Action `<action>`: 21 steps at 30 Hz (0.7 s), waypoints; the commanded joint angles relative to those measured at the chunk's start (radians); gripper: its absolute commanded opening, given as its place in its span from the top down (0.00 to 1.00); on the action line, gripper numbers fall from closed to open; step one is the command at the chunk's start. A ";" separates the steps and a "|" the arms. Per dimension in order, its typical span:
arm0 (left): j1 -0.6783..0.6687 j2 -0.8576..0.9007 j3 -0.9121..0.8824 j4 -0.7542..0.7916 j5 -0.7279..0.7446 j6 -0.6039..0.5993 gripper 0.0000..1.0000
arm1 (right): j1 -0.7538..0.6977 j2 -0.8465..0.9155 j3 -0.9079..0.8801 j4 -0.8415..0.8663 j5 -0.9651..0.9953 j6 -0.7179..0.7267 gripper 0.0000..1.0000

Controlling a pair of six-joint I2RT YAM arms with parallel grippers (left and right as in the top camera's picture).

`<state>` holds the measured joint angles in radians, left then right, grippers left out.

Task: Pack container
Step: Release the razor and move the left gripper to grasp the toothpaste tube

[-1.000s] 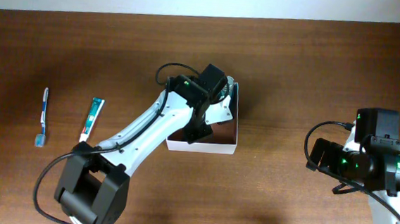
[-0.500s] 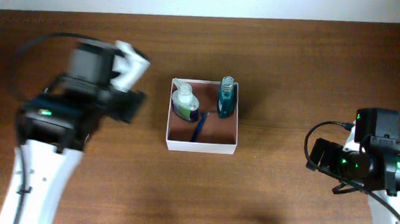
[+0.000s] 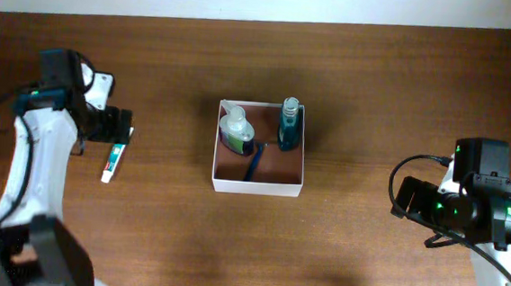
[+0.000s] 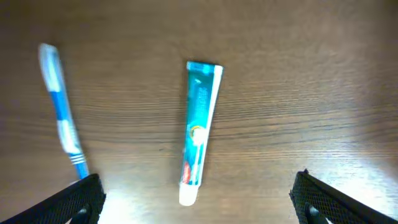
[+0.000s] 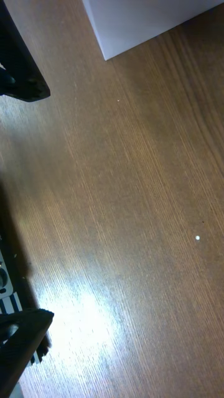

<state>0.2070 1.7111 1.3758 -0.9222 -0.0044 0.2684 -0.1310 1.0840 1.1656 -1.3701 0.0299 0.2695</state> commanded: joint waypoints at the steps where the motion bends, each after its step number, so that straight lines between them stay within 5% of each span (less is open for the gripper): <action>1: 0.000 0.104 -0.002 0.006 0.037 -0.010 0.03 | 0.006 0.001 -0.005 0.001 0.016 -0.003 0.01; 21: 0.003 0.339 -0.003 0.013 0.073 -0.010 0.08 | 0.006 0.001 -0.005 0.001 0.016 -0.003 0.01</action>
<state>0.2062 2.0377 1.3762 -0.9077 0.0387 0.2665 -0.1310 1.0840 1.1656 -1.3693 0.0299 0.2680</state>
